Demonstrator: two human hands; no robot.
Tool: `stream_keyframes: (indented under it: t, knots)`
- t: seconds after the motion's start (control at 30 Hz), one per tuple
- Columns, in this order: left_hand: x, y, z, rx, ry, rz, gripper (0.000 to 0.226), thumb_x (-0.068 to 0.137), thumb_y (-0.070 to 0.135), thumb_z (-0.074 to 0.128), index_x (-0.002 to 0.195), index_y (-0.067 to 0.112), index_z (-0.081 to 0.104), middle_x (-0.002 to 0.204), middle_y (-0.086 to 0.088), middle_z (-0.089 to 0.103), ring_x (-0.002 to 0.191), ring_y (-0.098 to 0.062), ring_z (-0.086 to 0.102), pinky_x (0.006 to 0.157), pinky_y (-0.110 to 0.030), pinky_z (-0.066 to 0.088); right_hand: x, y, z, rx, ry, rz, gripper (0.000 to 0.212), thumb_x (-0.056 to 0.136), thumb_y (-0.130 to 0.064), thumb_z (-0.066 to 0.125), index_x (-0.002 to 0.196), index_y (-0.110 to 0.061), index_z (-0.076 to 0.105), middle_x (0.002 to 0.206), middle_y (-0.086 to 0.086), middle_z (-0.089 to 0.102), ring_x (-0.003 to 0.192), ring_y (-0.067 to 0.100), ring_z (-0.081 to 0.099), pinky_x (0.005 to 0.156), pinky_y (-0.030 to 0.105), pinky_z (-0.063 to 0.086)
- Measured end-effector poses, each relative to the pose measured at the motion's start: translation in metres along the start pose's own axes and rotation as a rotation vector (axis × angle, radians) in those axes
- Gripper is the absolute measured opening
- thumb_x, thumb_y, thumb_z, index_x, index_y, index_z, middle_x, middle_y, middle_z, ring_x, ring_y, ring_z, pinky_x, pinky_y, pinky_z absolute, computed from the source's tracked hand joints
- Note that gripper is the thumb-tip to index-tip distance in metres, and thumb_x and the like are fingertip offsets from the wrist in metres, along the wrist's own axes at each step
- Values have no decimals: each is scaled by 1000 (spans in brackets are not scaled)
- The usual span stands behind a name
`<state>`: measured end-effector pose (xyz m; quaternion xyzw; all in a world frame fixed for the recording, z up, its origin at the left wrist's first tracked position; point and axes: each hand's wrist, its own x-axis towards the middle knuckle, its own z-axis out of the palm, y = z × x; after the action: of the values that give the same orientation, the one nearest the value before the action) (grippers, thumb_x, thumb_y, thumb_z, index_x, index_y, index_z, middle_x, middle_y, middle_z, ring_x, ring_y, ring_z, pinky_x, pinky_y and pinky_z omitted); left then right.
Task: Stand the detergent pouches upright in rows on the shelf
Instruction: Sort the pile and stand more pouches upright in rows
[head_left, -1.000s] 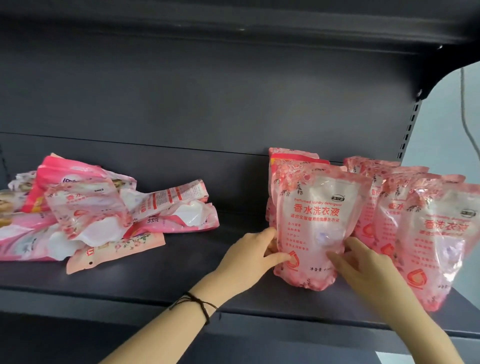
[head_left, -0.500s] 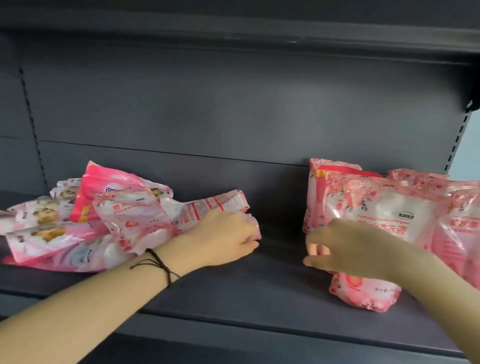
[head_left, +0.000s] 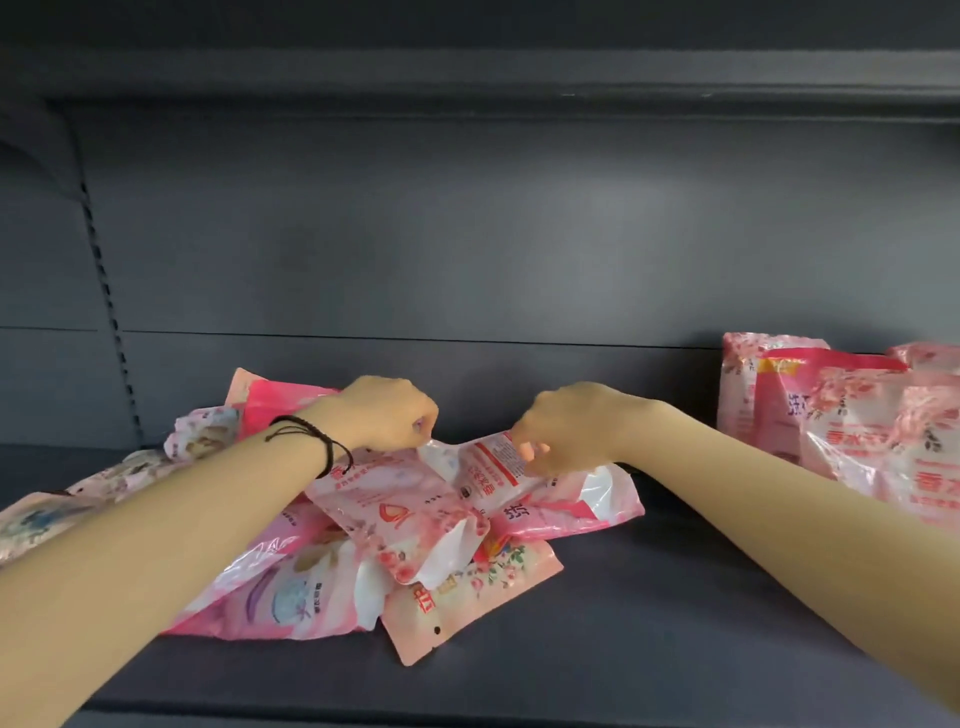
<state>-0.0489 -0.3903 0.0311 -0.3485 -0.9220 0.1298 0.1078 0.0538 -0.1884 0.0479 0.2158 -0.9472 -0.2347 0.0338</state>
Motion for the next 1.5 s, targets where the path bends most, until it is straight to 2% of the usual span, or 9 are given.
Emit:
stream_keyframes:
  t: [0.13,0.3,0.5,0.77,0.9,1.03,1.2,1.4,1.5]
  knots:
    - [18,-16,16,23,27,60,21,92,34,48,104,31,65,106,12,66,93,-14,58,69,-28,43,32,10,-3,-19,-31,-44,22,91,-32,52,102,-18,65,98,2,66,84,22,60,68,33,50]
    - [34,-27,20,-71,66,50,17,90,37,52,97,29,65,87,12,62,83,-15,58,68,-29,44,81,36,5,81,-30,-15,23,91,-38,53,102,-21,65,101,0,65,84,20,57,62,29,43]
    - [37,-24,35,-242,70,18,16,88,42,51,94,33,63,79,17,59,83,-9,58,65,-27,42,142,31,37,279,-211,-115,34,97,-34,42,116,-17,64,118,1,66,106,22,60,94,43,48]
    - [30,-37,50,-318,91,-91,26,86,55,50,86,33,64,79,18,60,78,-5,59,64,-27,47,161,34,60,527,-161,-207,14,95,-27,51,96,-20,63,91,-6,63,83,13,59,80,31,48]
    - [29,-35,51,-372,85,-112,29,90,55,48,70,35,54,72,15,53,77,-5,55,66,-30,45,152,45,54,596,-15,-186,13,96,-23,51,91,-18,63,76,-13,57,69,5,53,66,22,42]
    - [28,-26,44,-735,193,-118,31,90,49,55,72,24,56,58,17,55,56,1,49,58,-26,39,130,68,30,700,164,-122,15,97,-22,52,84,-25,59,77,-13,57,70,2,51,71,24,43]
    - [37,-5,25,-1324,377,-168,10,87,21,68,95,15,67,92,0,75,88,-18,71,90,-43,53,100,85,12,813,337,-9,15,98,-19,51,87,-14,60,77,-5,56,70,8,48,71,26,41]
    - [45,7,1,-1483,479,-211,12,87,14,68,81,5,61,79,-12,68,71,-23,65,64,-32,53,82,85,11,835,572,176,15,96,-18,53,84,-16,61,75,-3,61,68,11,55,62,13,42]
    - [49,11,-16,-1650,412,-199,9,88,12,66,86,3,64,83,-15,67,72,-25,64,68,-34,53,74,77,13,816,725,337,8,93,-15,56,96,-13,64,87,-1,64,77,13,59,70,17,47]
